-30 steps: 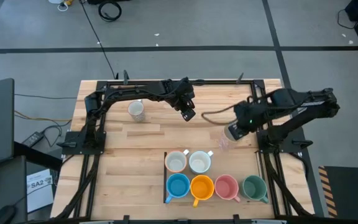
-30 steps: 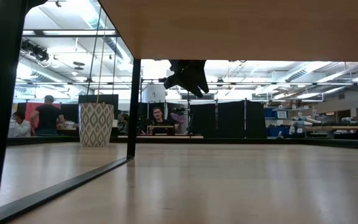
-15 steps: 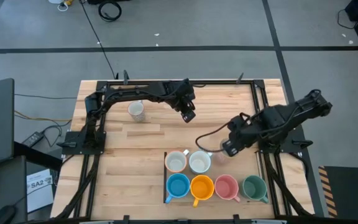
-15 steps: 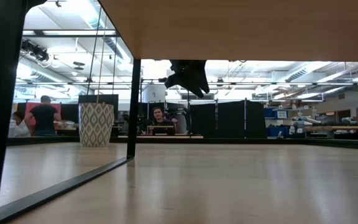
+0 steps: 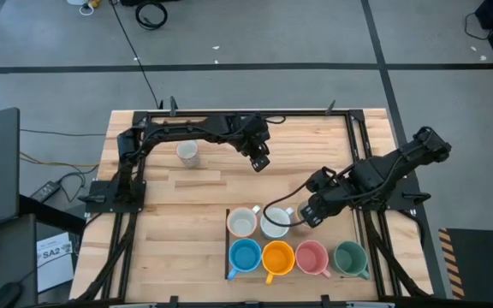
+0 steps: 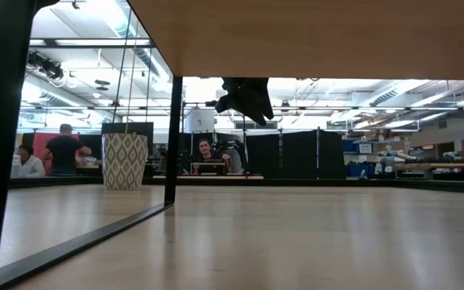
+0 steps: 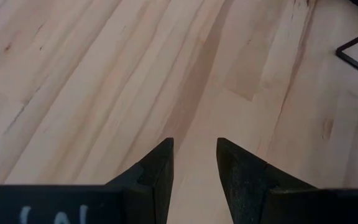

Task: Place coffee mugs
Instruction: Put the orange patterned mug on the shelf

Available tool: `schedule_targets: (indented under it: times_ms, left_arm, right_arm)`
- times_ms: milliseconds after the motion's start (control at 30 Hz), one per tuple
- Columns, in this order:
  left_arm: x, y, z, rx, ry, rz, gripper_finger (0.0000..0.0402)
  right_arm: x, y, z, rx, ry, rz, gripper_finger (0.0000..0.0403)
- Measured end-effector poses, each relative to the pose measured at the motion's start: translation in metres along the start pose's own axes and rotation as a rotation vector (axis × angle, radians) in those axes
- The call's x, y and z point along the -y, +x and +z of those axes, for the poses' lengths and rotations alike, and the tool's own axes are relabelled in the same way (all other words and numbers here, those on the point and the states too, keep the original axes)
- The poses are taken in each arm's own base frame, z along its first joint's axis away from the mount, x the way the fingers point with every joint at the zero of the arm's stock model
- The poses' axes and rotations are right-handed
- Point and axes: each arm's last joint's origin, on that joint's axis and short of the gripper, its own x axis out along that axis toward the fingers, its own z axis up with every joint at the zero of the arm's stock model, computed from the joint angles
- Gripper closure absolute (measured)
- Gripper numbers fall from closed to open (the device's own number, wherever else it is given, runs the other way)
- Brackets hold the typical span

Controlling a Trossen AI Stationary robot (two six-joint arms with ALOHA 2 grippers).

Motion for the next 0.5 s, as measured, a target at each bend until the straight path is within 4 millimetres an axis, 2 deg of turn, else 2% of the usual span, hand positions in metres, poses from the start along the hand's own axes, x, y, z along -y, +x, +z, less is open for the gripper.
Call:
schedule_targets:
  times_ms: [500]
  left_arm:
    - [0.0009, 0.0003, 0.0001, 0.004, 0.002, -0.001, 0.0273]
  right_arm:
    - [-0.0035, -0.0002, -0.0023, 0.000, -0.010, 0.032, 0.0351]
